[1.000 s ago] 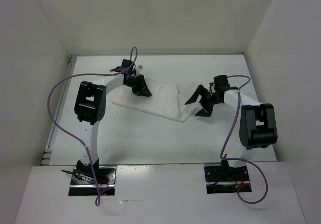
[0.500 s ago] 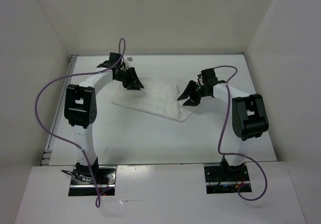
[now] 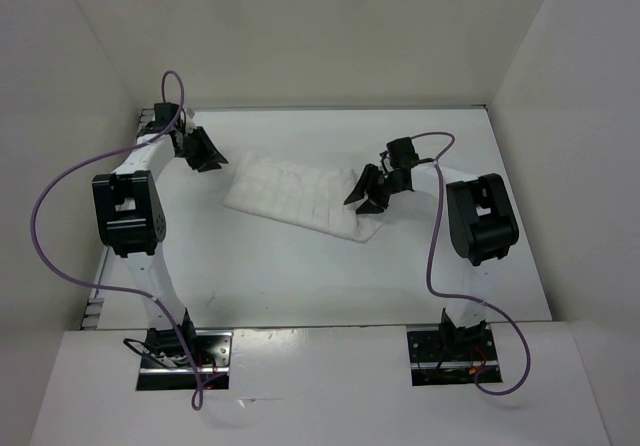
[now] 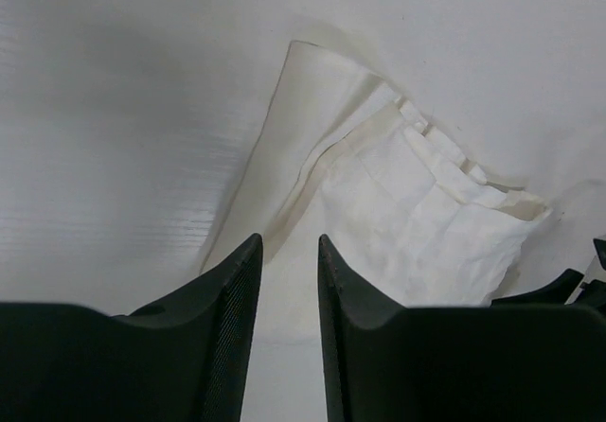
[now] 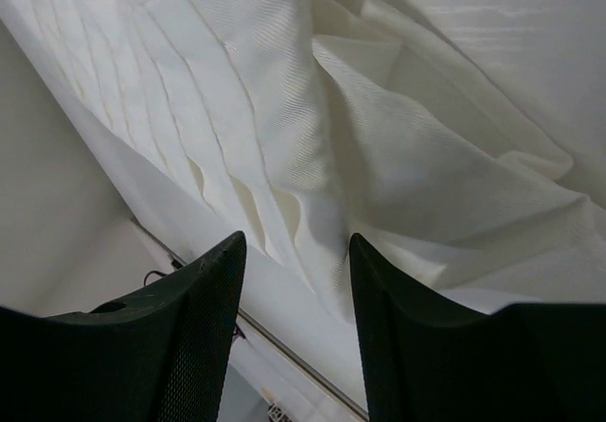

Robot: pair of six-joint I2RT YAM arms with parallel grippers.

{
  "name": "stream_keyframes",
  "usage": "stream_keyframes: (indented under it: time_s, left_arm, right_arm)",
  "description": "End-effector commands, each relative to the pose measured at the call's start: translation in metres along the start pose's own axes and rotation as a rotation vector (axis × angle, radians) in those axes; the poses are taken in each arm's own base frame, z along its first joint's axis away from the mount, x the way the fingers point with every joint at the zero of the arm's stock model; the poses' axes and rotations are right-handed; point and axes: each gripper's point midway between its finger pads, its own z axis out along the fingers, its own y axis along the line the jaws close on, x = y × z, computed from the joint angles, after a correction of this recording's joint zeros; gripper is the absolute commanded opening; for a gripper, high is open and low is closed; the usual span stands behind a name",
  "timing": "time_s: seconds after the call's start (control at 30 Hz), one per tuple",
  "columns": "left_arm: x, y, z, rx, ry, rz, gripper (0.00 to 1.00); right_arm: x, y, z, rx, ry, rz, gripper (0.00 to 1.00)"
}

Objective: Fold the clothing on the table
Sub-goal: Fold the skirt

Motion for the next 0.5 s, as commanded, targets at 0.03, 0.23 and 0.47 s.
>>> stream_keyframes:
  time_s: [0.03,0.23,0.47]
  left_arm:
    - [-0.005,-0.008,0.012,0.027,-0.020,0.038,0.36]
    - [-0.008,0.000,0.029,0.020,-0.030,0.012,0.17]
    - [0.002,-0.010,0.049,0.132,0.039,-0.029,0.14]
  right_arm:
    - [-0.017,0.021,-0.002,-0.044,-0.050,-0.072,0.53]
    - [-0.018,0.025,-0.003,-0.055,-0.050,-0.078,0.53]
    - [-0.017,0.024,-0.003,-0.050,-0.044,-0.073,0.53]
